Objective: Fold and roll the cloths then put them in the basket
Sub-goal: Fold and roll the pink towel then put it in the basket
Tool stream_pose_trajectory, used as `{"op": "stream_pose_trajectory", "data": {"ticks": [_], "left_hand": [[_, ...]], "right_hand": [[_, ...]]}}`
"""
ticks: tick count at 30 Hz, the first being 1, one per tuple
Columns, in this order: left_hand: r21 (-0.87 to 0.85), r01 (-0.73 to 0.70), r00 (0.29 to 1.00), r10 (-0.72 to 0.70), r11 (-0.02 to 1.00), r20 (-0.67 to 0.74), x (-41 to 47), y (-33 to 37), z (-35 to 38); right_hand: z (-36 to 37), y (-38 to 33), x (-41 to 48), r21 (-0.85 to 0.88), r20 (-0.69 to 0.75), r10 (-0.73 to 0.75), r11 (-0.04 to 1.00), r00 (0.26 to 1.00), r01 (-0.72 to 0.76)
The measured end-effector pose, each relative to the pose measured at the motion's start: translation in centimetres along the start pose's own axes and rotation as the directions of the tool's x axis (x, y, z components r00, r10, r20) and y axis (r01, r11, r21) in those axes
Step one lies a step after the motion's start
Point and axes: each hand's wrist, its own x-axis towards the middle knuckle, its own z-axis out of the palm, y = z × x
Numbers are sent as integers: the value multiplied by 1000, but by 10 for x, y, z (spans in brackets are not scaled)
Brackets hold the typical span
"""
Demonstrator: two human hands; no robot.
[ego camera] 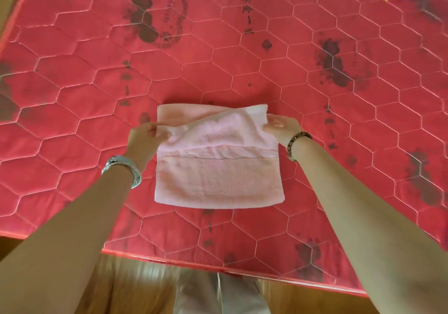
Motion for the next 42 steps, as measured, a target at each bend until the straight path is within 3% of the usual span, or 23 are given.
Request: {"op": "stream_pose_trajectory", "data": {"ticks": [3,10,13,17,19,21,25,28,32,35,42], "left_hand": [[-11,16,998,-16,1000,61,-25,-6,-9],[-10,6,996,-5,1000,94,-88,-29,-24],[51,62,986,-69,997,150,-97,-52,-25],[18,154,962,-154,988,225,-103,-66,-14],[43,193,962,-198,980,189,-105,-70,-8],[38,203,975,-206,978,81,-105,-74,-3],[-23,196,981,-196,980,-7,-104,-79,-2],[-37,177,982,-174,984,71,-106,-76,-7],[4,165,978,-165,986,131,-106,-73,-14],[24,163,976,-165,986,145,-102,-69,-14],[52,159,980,-164,986,110,-98,-63,-7]], "right_hand": [[-6,8,-24,-35,38,20,999,999,-19],[-25,61,-76,-91,-106,-115,990,988,106],[-22,89,-78,-60,-91,7,998,996,-13],[-5,105,-78,60,70,143,987,987,-147],[3,105,-77,219,85,210,950,974,-224],[8,107,-78,271,73,199,939,977,-212],[11,109,-85,50,7,49,998,999,-49],[9,107,-86,64,-30,3,998,1000,-1],[8,105,-87,-33,60,14,999,998,-12],[10,107,-88,-121,38,-10,993,999,15],[17,120,-94,-107,-41,-90,991,995,85]]}}
